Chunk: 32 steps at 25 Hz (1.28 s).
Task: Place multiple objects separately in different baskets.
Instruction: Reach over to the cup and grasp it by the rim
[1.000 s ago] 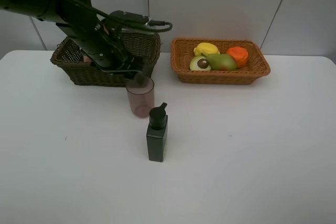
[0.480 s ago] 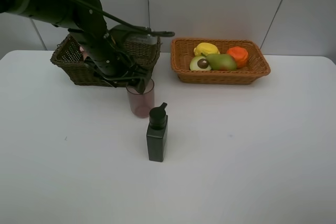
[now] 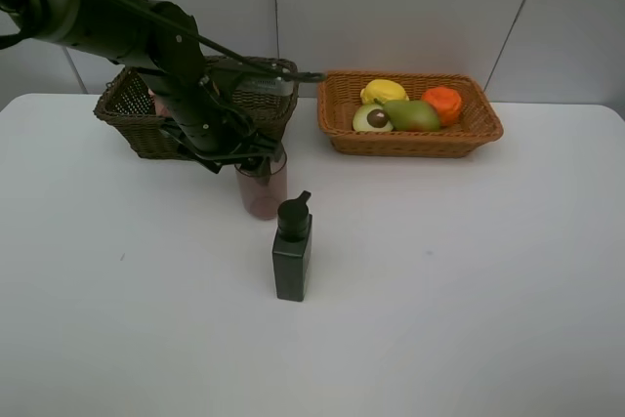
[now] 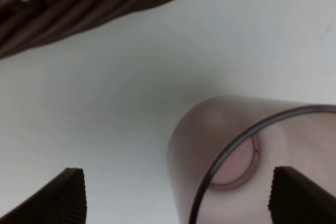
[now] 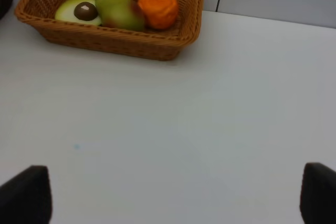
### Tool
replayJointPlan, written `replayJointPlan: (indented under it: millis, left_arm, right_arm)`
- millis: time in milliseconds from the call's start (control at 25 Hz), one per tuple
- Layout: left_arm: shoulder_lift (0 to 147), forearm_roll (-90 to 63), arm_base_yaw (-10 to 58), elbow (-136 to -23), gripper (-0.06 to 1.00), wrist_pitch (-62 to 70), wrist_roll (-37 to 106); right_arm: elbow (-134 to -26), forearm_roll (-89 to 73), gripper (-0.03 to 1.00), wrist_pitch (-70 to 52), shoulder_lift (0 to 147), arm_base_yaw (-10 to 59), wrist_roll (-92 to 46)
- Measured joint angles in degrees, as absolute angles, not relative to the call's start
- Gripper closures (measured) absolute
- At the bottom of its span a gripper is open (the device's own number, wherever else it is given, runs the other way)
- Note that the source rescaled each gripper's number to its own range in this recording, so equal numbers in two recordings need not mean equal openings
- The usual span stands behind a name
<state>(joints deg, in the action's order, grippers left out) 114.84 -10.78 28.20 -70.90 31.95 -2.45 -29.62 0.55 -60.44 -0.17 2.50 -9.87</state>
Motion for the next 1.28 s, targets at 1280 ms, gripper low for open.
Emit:
replayJointPlan:
  millis: [1280]
  left_arm:
    - [114.84, -4.78, 28.39, -70.92, 0.03, 34.75, 3.22]
  right_arm:
    - [-29.62, 0.55, -0.03, -60.44, -0.17, 2.5, -9.87]
